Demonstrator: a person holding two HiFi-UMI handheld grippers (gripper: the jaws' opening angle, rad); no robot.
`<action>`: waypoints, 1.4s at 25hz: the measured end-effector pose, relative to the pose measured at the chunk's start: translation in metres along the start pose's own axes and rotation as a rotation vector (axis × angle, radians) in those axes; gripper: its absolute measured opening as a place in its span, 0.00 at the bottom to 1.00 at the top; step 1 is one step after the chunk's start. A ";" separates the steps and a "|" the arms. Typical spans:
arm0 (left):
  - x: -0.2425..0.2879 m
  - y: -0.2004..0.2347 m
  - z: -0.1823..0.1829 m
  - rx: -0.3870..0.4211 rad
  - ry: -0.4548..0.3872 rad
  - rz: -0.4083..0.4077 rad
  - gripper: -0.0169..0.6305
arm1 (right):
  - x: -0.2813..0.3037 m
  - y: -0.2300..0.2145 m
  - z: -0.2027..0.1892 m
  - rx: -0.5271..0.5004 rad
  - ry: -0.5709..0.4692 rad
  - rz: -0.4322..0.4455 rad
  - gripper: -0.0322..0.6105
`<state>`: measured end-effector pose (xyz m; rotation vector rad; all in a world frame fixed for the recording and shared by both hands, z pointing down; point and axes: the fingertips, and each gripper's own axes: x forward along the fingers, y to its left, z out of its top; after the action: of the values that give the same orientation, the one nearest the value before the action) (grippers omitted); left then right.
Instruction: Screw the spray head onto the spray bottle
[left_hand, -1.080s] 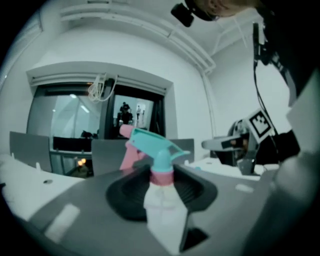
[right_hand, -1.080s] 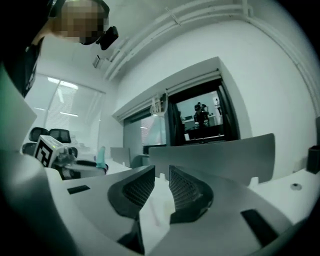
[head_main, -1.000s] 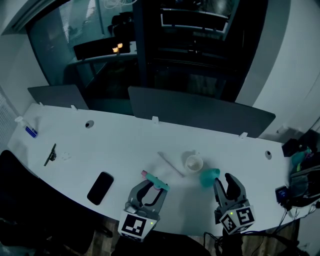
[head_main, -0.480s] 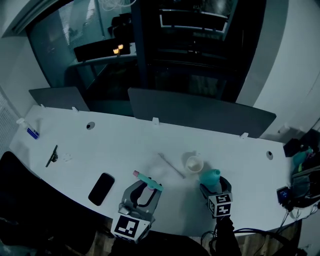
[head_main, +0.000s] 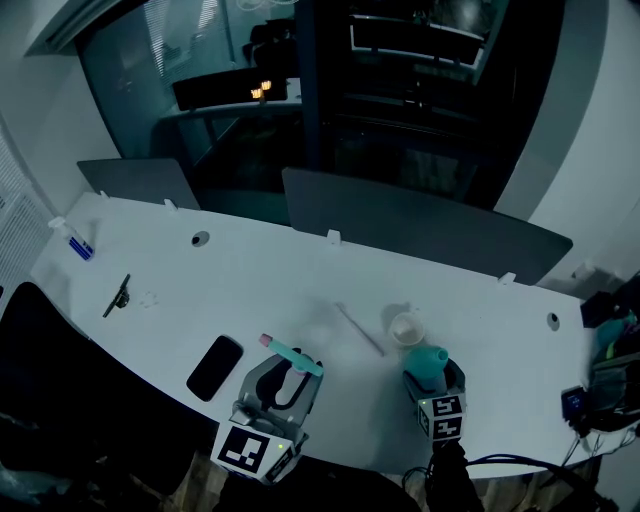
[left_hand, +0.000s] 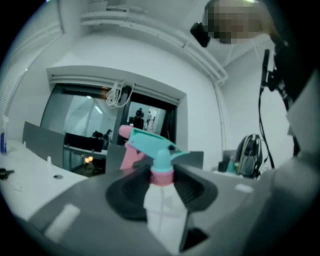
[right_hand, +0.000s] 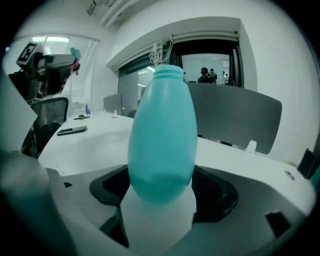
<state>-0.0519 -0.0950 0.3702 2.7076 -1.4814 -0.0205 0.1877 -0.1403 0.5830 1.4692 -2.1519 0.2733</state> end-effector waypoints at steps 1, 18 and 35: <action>0.000 0.000 0.009 -0.019 -0.027 -0.014 0.25 | -0.003 0.013 0.001 -0.020 -0.006 0.027 0.67; 0.033 -0.056 0.047 -0.216 -0.104 -0.299 0.25 | 0.018 0.145 0.002 -0.221 0.044 0.306 0.66; 0.057 -0.058 0.020 -0.235 -0.060 -0.292 0.25 | 0.020 0.143 0.000 -0.200 0.043 0.314 0.66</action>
<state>0.0272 -0.1128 0.3477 2.7193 -1.0086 -0.2721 0.0517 -0.1000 0.6103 1.0061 -2.2963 0.1897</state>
